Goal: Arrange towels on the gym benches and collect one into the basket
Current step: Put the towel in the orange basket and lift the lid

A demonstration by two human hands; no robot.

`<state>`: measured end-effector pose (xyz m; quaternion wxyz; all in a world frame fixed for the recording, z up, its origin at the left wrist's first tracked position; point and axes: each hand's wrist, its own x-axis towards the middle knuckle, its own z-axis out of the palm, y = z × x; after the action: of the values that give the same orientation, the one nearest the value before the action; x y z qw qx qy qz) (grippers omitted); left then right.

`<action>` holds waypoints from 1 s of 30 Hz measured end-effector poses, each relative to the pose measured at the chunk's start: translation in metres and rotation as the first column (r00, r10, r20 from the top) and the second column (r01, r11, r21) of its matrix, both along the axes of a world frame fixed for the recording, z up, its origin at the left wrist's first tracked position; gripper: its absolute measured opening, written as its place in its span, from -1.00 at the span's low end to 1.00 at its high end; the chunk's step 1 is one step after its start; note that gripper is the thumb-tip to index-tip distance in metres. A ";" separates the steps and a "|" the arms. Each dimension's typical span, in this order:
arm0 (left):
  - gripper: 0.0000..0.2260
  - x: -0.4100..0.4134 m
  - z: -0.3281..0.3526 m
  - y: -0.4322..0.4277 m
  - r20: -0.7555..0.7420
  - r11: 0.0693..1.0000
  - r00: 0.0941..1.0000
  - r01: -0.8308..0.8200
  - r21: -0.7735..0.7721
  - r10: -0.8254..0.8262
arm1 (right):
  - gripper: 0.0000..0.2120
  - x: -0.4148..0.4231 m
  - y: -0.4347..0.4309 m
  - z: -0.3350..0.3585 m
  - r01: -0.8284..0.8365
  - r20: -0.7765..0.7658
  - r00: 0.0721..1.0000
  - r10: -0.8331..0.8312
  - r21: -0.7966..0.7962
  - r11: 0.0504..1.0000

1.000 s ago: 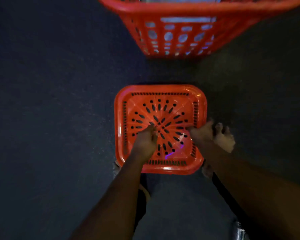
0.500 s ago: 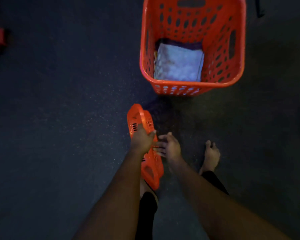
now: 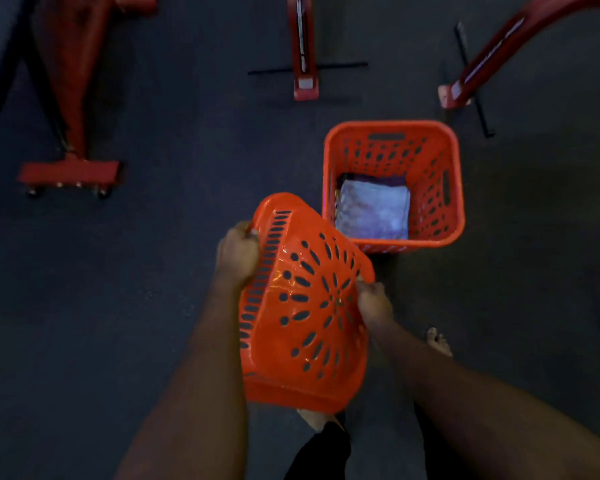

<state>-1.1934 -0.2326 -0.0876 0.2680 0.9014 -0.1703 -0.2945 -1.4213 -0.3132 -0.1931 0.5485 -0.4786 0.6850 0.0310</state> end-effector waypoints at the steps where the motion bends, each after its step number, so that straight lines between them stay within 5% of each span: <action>1: -0.72 0.013 0.013 -0.006 -0.045 1.000 0.999 -0.015 -0.023 0.014 | -0.46 0.003 -0.010 0.011 0.027 -0.003 1.000 -0.027 -0.048 0.998; 6: -0.80 0.044 0.043 -0.059 -0.084 0.988 0.992 -0.099 -0.122 0.089 | -0.27 0.008 -0.092 0.057 0.181 -0.007 0.982 -0.187 -0.218 0.959; 11: -0.71 0.034 -0.007 -0.151 0.051 0.994 0.996 -0.063 -0.089 0.068 | -0.27 -0.003 -0.208 0.044 0.117 -0.053 0.988 -0.147 -0.369 0.922; 19: -0.25 0.028 -0.168 -0.296 -0.292 0.981 0.938 -0.192 0.015 0.188 | -0.40 0.008 -0.350 -0.057 -0.031 -0.191 0.978 -0.081 -0.523 0.852; 23: -0.16 0.050 -0.258 -0.311 -0.274 0.979 0.942 -0.169 0.114 0.194 | -0.32 0.022 -0.381 -0.087 -0.146 -0.258 0.966 0.030 -0.442 0.885; 30: -0.13 0.061 -0.293 -0.305 -0.250 0.963 0.942 -0.175 0.206 0.225 | -0.21 0.027 -0.382 -0.092 -0.216 -0.227 0.961 0.157 -0.263 0.940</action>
<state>-1.1328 -0.5372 -0.3808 0.2343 0.8858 -0.0118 -0.4003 -1.3946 -0.6950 -0.2849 0.3954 -0.6102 0.6857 0.0326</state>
